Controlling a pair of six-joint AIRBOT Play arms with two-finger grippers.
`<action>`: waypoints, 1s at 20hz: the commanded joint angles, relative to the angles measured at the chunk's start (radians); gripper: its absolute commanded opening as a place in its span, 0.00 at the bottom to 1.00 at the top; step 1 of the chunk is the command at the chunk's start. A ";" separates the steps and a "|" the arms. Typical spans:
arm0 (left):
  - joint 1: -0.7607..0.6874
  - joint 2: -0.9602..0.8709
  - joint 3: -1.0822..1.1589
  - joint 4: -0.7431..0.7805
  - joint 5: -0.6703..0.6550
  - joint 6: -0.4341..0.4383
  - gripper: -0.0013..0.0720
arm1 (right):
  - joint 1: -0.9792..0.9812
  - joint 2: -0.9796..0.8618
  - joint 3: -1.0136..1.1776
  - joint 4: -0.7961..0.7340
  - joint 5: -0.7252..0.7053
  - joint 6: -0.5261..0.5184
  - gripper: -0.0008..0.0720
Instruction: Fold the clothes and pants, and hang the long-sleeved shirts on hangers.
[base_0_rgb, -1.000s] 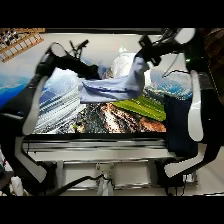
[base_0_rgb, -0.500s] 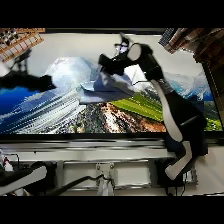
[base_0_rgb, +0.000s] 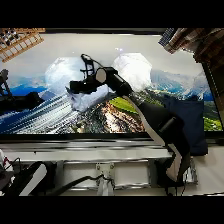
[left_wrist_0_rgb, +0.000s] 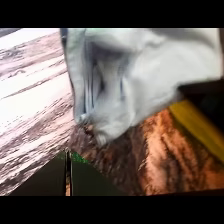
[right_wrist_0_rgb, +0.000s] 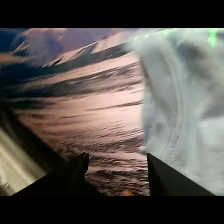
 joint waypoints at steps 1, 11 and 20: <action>0.007 0.015 -0.017 -0.047 0.011 0.001 0.04 | 0.014 0.024 0.019 0.077 0.047 -0.089 0.58; 0.006 0.014 -0.017 -0.094 0.040 0.002 0.06 | -0.554 0.073 0.010 -0.200 0.278 -0.035 0.64; 0.006 0.014 -0.017 -0.199 0.071 0.042 0.41 | -0.610 -0.084 -0.011 -0.016 0.262 -0.119 0.74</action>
